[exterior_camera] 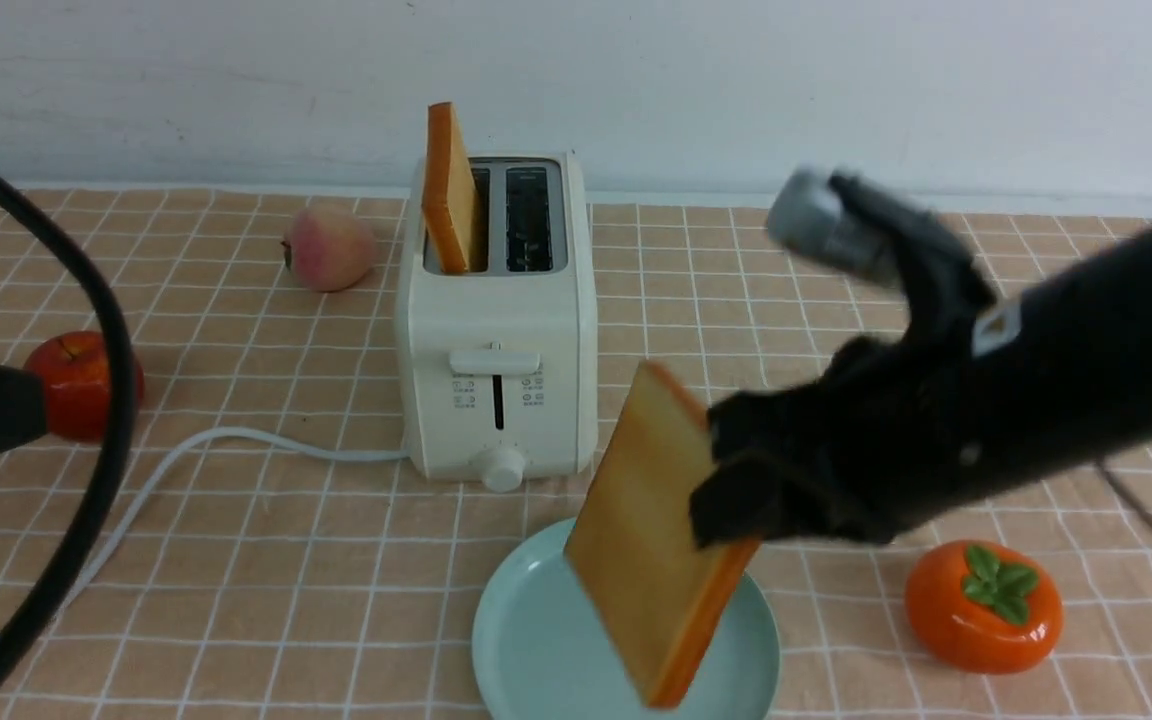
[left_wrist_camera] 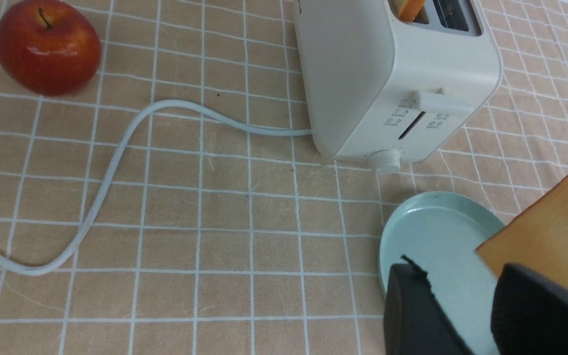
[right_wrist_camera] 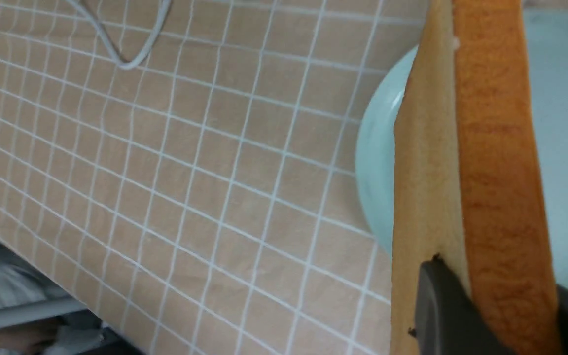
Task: Take toasted bread from bread machine on light coffee tablecloth place on plate.
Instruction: 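Place the held slice of bread on top of the slice on the plate with the right gripper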
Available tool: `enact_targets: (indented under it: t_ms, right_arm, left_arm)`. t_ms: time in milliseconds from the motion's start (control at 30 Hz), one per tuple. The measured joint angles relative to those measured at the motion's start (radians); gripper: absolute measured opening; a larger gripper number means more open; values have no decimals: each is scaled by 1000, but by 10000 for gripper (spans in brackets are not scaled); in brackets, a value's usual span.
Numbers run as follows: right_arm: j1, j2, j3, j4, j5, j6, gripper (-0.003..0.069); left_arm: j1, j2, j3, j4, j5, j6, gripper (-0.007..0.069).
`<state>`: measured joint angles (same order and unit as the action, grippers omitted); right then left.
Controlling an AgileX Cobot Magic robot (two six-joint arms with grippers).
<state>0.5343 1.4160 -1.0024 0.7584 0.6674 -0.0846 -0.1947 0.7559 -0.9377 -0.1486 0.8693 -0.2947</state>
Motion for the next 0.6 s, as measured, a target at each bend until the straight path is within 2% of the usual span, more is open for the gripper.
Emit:
enact_targets:
  t_ms: [67,100,200,267,333,400,467,567,600]
  right_arm:
    - [0,21,70,129,-70,-88,118]
    - [0,66,146,316,-143,-232,118]
    - [0,125,202,553,-197,-468,118]
    - [0,148,209,618,-208,-541,118]
    - [0,173,210,737,-221,-682,144]
    - [0,176,210,778,-227,-740,198]
    - [0,171,210,781,-233,-795,300]
    - [-1,138,210,704,-239,-846,506]
    - [-1,134,210,696,-239,-846,519]
  left_arm:
    - [0,0,0,-1,0,0,238]
    - [0,0,0,-5,0,0,238]
    - [0,0,0,-18,0,0,238]
    - [0,0,0,-23,0,0,238]
    - [0,0,0,-32,0,0,238]
    - [0,0,0,-36,0,0,238]
    - [0,0,0,-39,3,0,238]
    - [0,0,0,-42,11,0,238]
    - [0,0,0,-42,11,0,238]
